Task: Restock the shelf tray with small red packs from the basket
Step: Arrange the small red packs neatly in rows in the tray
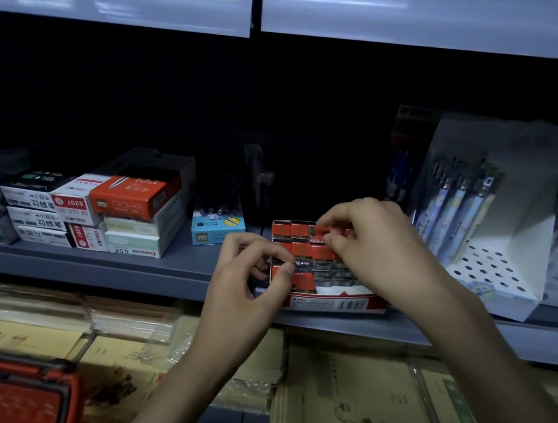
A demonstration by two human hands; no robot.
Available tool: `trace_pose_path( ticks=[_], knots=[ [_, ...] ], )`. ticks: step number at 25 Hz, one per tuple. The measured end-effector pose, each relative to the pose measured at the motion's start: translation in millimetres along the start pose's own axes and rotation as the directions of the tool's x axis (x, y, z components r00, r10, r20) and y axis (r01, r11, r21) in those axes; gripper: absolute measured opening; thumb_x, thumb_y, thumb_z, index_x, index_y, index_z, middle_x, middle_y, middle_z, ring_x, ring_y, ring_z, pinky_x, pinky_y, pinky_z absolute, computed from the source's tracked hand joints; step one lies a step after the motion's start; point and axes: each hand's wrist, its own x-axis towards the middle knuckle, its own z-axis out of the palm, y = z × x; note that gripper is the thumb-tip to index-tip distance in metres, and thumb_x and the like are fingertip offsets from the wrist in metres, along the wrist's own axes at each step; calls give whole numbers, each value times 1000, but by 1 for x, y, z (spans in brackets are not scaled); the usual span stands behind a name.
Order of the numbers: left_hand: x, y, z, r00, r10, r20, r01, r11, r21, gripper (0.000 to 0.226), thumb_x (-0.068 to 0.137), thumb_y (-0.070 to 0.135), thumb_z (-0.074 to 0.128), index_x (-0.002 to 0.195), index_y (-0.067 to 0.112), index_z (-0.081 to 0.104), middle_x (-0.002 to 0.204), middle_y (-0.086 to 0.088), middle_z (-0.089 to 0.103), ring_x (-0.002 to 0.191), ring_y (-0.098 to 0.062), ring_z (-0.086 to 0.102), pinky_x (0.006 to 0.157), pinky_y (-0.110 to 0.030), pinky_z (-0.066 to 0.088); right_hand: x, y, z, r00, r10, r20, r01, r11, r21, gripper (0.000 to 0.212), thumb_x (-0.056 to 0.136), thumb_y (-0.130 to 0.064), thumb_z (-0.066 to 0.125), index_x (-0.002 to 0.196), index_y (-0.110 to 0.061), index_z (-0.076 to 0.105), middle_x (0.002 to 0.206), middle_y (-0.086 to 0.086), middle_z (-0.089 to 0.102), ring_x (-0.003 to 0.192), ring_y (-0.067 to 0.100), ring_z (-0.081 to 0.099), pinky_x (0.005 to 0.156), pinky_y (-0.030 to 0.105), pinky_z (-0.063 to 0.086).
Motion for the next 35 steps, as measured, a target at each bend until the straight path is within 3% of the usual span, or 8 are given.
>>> trace_pose_path(
  ticks=[3,6,12,17,22,25,31,35],
  knots=[
    [1,-1,-1,1000,4,-3,-4,1000,13,8,94,24,70,96,32,72,111,10,53,95,-16,60,82,-24,54,7,9,9,999,18,32,-13,988,-155,42,103,-22,54,145,-23,55,128,3,55,120,22,54,94,36,49],
    [0,0,-1,1000,13,6,-13,1000,13,8,95,23,70,96,31,72,111,9,52,94,-16,59,82,-23,53,9,15,12,990,54,129,-27,979,-203,41,104,-24,54,146,-23,53,125,4,46,128,24,41,101,38,42],
    [1,-3,-1,1000,5,5,-5,1000,-7,10,99,25,65,97,31,73,111,9,53,98,-14,60,82,-20,52,3,12,-3,991,-26,132,41,993,-111,22,100,-29,62,121,-24,61,109,-5,52,105,14,53,87,32,47],
    [2,-1,-6,997,-70,-16,65,974,-218,23,106,12,51,110,19,73,113,-2,62,102,-14,65,81,-21,54,-17,0,-26,980,-54,193,35,994,103,11,97,-31,66,108,-30,66,82,-9,63,72,6,61,67,27,50],
    [1,-2,-8,998,-60,-14,56,975,-215,21,103,9,54,112,15,71,114,-6,65,102,-17,67,81,-23,56,-31,-5,-30,971,-54,231,14,985,170,7,86,-40,77,87,-34,72,75,-7,68,68,8,63,69,37,57],
    [-1,-1,-7,999,-51,-18,47,985,-167,28,100,-4,55,110,16,72,110,-5,62,97,-16,65,76,-19,54,-32,-6,-25,972,-42,230,0,984,181,19,75,-50,82,90,-37,81,81,-17,73,81,-1,65,74,23,55],
    [-1,-5,-7,999,-33,-23,30,993,-116,37,95,-8,56,109,22,73,108,-2,62,94,-20,63,81,-33,56,-29,1,-23,977,3,214,-65,957,284,31,70,-20,92,95,-29,76,77,-8,72,66,3,69,68,23,59],
    [-2,-6,-7,999,-27,-25,24,994,-110,36,96,-7,57,108,23,73,108,1,62,94,-19,64,81,-34,57,-24,6,-26,963,37,267,-154,889,431,33,73,-5,89,93,-28,77,80,1,76,75,14,76,80,38,64]
  ],
)
